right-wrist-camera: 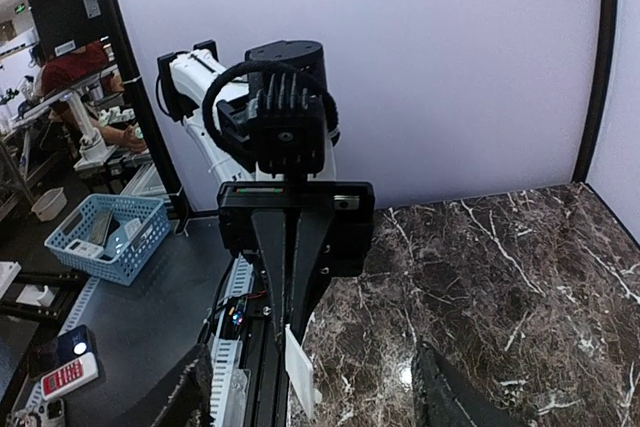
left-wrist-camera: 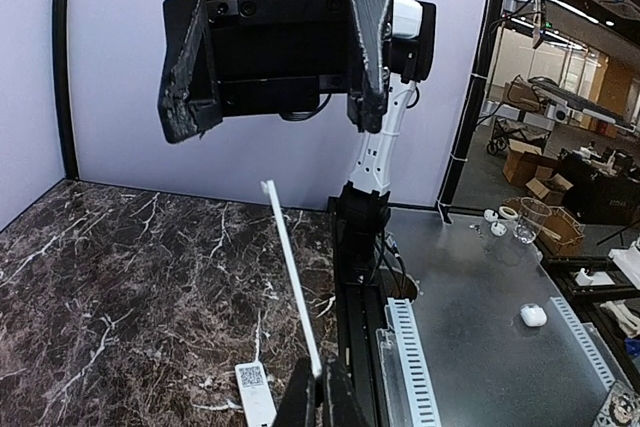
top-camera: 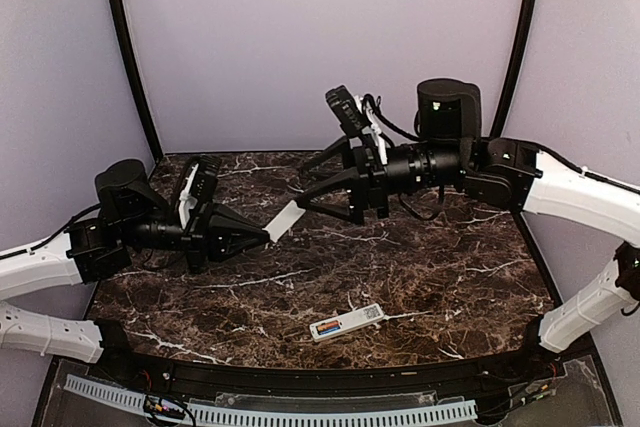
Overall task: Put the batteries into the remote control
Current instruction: Pass from the right arm to the left, then pass from the left arm to the right, then pass from the right arm to the left, then load the battery cover onto the remote control without the battery cover.
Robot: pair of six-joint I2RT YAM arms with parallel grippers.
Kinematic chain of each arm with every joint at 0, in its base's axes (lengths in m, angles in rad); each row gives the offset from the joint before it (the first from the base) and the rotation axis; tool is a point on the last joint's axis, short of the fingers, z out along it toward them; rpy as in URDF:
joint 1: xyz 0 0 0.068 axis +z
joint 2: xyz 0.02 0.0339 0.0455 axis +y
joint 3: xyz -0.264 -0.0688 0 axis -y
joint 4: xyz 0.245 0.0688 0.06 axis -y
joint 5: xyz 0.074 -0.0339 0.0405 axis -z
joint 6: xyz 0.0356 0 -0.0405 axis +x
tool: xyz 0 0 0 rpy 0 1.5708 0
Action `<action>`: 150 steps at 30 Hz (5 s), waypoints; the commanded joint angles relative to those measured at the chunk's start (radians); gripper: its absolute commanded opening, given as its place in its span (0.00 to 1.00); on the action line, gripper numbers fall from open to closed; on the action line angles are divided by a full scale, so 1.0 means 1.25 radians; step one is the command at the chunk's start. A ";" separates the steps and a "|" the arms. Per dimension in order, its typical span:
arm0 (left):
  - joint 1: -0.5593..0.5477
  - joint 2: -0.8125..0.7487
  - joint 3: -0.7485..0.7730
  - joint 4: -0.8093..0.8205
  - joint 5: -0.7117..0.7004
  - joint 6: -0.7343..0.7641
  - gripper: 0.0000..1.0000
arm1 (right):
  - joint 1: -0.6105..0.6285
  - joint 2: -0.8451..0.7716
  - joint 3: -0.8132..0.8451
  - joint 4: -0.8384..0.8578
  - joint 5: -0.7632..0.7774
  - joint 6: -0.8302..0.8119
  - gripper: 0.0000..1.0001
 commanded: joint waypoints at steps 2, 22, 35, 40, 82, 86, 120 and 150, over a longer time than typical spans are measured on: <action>-0.003 0.001 0.023 -0.056 0.031 0.028 0.00 | 0.000 0.041 0.036 -0.131 -0.079 -0.004 0.52; -0.004 0.027 0.046 -0.093 0.027 0.049 0.00 | 0.007 0.083 0.059 -0.158 -0.107 0.002 0.03; -0.004 0.013 0.062 -0.140 -0.048 0.074 0.14 | 0.007 0.085 0.051 -0.184 -0.080 0.056 0.00; -0.010 -0.025 0.060 -0.200 -0.200 0.198 0.57 | 0.003 0.068 0.006 -0.143 0.009 0.172 0.00; -0.193 0.031 -0.128 0.084 -0.481 0.439 0.49 | -0.015 0.065 -0.239 0.240 -0.006 0.586 0.00; -0.193 0.039 -0.124 0.079 -0.485 0.433 0.48 | -0.015 0.064 -0.236 0.236 -0.004 0.581 0.00; -0.194 0.077 0.002 -0.229 -0.480 0.240 0.00 | -0.049 0.001 -0.237 0.022 0.180 0.522 0.51; -0.260 0.424 -0.019 -0.143 -0.461 -0.013 0.00 | -0.108 0.050 -0.444 -0.220 0.306 0.511 0.66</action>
